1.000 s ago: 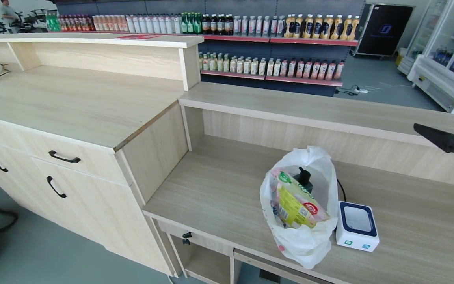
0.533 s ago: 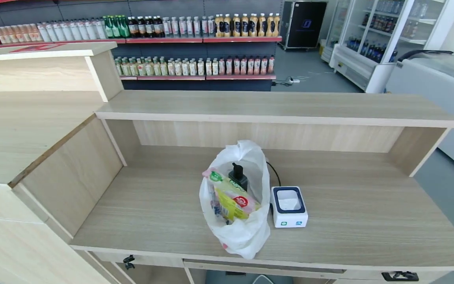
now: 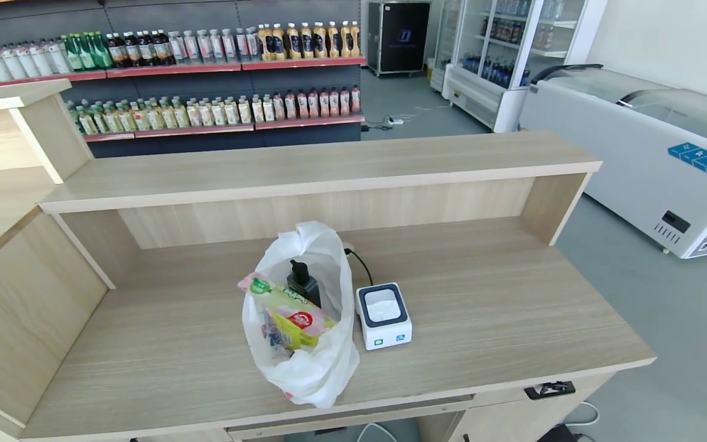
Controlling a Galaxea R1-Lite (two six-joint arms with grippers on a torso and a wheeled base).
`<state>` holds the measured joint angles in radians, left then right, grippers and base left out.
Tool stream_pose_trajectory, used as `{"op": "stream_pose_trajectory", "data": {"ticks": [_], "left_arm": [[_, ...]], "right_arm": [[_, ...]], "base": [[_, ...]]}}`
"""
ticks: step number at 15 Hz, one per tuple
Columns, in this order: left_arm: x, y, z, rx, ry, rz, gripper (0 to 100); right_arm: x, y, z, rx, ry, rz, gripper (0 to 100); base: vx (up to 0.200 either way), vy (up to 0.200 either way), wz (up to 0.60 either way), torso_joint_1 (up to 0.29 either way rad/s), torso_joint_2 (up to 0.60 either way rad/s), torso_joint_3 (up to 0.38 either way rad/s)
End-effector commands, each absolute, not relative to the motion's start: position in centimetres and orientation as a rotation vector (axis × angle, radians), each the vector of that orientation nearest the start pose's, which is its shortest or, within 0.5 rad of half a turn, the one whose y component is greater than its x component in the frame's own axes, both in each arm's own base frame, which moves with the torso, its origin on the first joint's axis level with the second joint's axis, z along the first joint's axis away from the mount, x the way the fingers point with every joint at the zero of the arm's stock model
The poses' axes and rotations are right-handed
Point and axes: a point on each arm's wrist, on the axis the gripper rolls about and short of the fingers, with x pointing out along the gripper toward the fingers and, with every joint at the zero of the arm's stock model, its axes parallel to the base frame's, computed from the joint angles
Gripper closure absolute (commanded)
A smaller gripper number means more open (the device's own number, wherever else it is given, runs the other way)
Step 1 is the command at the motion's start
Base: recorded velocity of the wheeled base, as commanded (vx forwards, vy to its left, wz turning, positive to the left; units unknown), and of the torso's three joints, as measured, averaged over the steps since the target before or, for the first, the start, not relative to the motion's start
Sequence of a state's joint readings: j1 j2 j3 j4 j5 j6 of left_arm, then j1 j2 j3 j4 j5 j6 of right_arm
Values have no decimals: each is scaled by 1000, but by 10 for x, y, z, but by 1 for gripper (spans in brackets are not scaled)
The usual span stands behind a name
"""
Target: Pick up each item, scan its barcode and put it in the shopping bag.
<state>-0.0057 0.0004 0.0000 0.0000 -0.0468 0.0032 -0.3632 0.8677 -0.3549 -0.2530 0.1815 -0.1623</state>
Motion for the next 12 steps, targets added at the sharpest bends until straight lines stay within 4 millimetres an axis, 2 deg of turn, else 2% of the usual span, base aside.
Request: {"op": "stream_pose_trajectory", "data": {"ticks": [1, 3, 6, 7, 12], "left_arm": [[-23, -1, 76, 3, 1, -54, 0], [-23, -1, 76, 3, 1, -54, 0], [-23, -1, 76, 3, 1, -52, 0], [-23, -1, 76, 3, 1, -52, 0], [-23, -1, 76, 3, 1, -52, 0]], "right_arm": [[14, -3, 103, -104, 159, -195, 0], [-7, -3, 81, -9, 170, -219, 0], [-18, -3, 80, 49, 30, -193, 0], [-19, -3, 79, 98, 17, -191, 0], [-23, -3, 78, 110, -30, -160, 0]], "base": [[0, 0, 0, 0, 0, 0], [0, 0, 0, 0, 0, 0], [0, 0, 0, 0, 0, 0], [0, 0, 0, 0, 0, 0], [0, 0, 0, 0, 0, 0]]}}
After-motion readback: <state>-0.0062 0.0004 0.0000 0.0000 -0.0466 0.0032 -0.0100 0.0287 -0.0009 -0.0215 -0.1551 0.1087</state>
